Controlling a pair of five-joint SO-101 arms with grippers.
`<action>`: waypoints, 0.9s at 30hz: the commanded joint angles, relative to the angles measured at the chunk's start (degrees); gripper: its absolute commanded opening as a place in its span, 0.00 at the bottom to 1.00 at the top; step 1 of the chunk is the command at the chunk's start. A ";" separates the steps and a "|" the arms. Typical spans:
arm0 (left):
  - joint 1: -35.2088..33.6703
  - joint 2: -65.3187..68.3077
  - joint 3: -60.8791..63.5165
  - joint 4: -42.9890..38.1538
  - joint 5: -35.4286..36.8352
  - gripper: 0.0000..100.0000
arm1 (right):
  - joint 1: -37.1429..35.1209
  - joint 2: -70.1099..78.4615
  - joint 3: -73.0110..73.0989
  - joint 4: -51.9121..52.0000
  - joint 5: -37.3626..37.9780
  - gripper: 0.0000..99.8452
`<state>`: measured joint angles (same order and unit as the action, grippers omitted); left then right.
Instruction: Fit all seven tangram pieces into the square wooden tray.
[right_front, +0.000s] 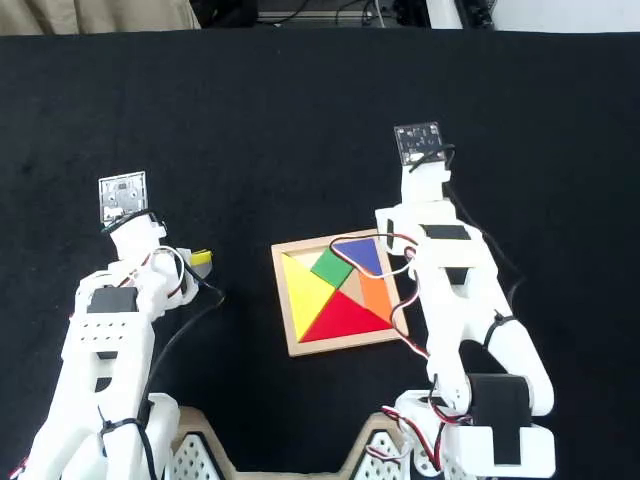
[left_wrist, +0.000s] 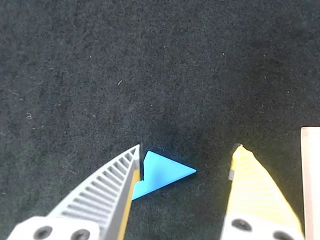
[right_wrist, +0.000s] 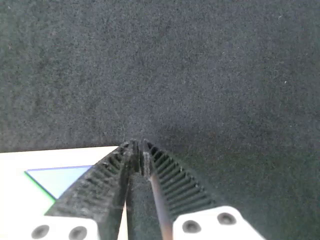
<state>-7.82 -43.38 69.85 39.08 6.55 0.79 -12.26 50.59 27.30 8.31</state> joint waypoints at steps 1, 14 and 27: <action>-0.48 -1.05 -0.04 -0.97 0.35 0.29 | 0.79 -2.42 -0.31 -1.23 0.00 0.01; -0.57 -0.62 -1.01 0.97 0.26 0.29 | 0.79 -2.42 -0.31 -1.23 0.00 0.01; -0.13 -0.35 -8.57 20.13 -12.22 0.29 | 0.79 -2.42 -0.31 -1.23 0.00 0.01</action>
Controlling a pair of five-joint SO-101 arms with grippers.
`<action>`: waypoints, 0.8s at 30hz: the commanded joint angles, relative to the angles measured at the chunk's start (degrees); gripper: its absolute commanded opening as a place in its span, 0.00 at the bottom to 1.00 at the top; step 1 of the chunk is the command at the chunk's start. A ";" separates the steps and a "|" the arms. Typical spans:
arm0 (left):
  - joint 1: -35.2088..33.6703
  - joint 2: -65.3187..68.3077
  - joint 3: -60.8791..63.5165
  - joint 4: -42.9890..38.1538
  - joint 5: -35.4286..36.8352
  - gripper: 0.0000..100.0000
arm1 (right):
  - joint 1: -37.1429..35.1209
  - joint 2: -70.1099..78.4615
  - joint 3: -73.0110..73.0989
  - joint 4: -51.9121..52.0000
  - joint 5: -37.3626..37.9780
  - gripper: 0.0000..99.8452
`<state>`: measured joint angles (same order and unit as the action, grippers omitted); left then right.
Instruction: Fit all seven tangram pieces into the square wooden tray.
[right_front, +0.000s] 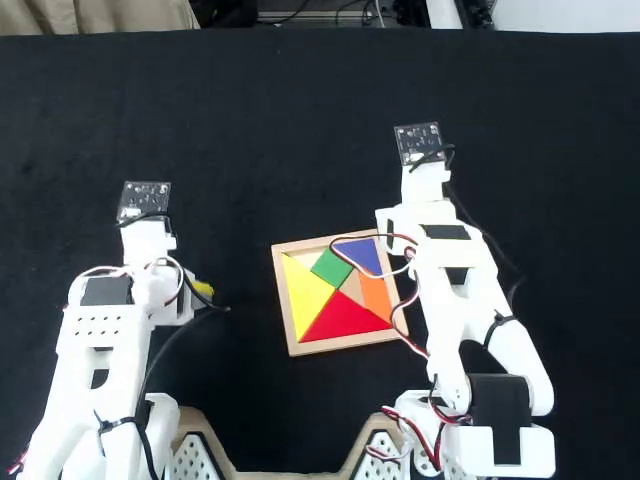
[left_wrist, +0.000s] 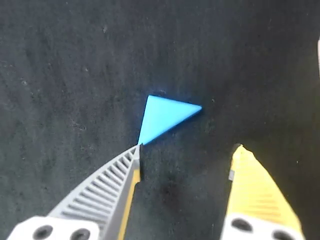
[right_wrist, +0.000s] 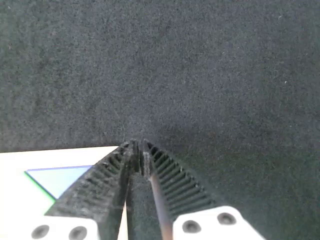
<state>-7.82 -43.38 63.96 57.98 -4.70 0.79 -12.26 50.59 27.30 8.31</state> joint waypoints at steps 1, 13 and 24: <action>-0.04 -0.35 -2.68 1.23 -0.97 0.29 | 0.70 -2.42 -0.31 -1.23 0.00 0.01; -0.48 18.99 -18.77 10.73 -18.64 0.29 | 0.70 -2.42 -0.31 -1.23 0.09 0.01; -2.95 26.20 -24.66 1.67 -51.69 0.29 | 0.79 -2.33 -0.31 -1.32 0.09 0.01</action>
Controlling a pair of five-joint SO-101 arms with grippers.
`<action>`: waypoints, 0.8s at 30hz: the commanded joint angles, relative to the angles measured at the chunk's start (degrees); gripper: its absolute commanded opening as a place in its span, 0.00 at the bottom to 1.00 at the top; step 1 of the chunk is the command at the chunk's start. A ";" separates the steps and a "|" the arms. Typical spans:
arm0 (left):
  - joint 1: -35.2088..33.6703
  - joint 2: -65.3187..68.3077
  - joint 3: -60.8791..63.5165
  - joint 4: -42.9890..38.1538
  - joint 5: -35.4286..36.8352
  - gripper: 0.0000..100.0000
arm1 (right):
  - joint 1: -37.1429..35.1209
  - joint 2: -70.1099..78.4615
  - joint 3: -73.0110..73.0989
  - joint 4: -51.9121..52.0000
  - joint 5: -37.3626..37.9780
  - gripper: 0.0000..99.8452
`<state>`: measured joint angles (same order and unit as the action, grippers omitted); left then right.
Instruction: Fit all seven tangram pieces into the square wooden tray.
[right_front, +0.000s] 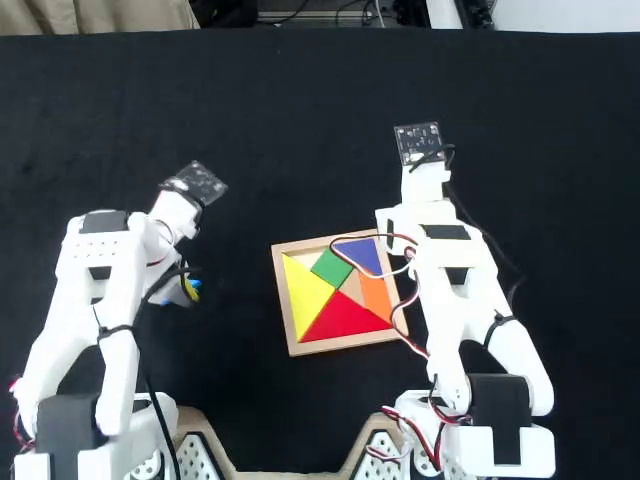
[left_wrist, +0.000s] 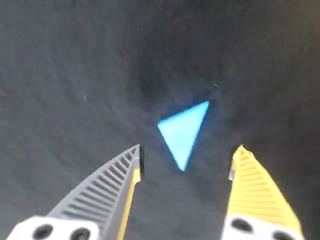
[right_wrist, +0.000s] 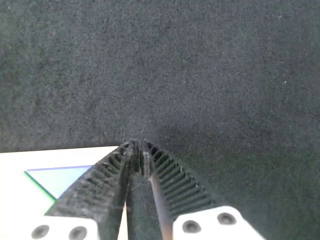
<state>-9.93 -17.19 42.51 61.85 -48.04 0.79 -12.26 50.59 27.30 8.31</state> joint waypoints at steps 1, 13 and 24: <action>-0.66 0.09 -3.21 -2.20 -9.49 0.29 | 0.79 -2.33 -0.31 -1.32 0.09 0.01; 3.38 0.09 5.76 -12.57 -13.89 0.29 | 0.88 -2.33 -0.31 -1.32 0.09 0.01; 2.42 12.84 1.45 -12.22 -13.54 0.29 | 0.88 -2.33 -0.31 -1.32 0.09 0.01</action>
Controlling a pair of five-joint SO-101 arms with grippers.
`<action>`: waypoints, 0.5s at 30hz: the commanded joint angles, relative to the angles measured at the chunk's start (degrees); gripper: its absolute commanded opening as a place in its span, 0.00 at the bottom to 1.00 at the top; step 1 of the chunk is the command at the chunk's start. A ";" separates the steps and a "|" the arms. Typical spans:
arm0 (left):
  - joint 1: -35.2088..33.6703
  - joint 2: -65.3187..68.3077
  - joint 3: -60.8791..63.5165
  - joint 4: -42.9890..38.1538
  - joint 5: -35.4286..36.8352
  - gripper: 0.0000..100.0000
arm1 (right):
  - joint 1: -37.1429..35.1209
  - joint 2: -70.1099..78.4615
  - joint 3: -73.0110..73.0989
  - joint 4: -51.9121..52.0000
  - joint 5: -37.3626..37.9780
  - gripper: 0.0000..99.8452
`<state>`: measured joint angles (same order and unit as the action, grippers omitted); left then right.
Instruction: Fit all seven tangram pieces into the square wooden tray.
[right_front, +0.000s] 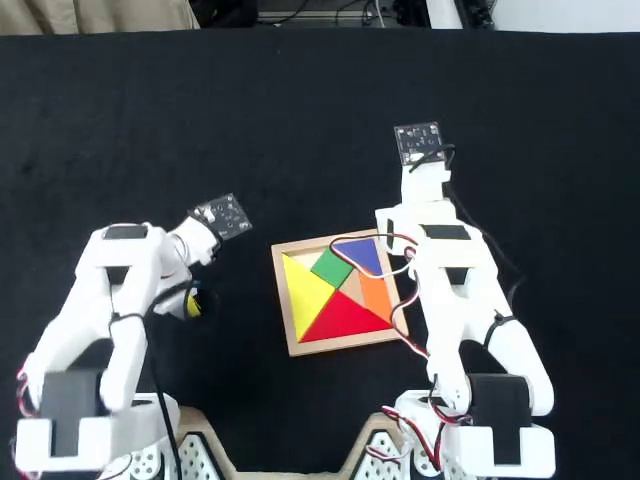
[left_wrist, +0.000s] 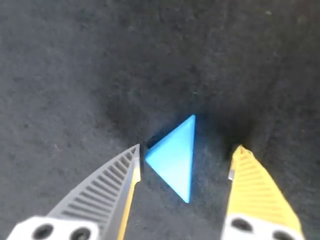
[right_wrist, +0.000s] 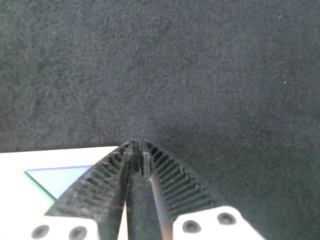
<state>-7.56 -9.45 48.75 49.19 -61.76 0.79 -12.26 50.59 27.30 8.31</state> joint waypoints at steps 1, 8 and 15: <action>-0.04 5.71 -5.85 1.05 0.26 0.29 | 0.88 -2.33 -0.31 -1.32 0.09 0.01; 0.04 6.51 -8.57 2.64 0.97 0.29 | 0.88 -2.33 -0.31 -1.32 0.09 0.01; 1.71 7.74 -10.77 7.82 -1.49 0.18 | 0.88 -2.33 -0.40 -1.32 0.09 0.01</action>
<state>-7.38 -2.86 41.89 54.20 -62.64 0.79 -12.26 50.59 27.12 8.31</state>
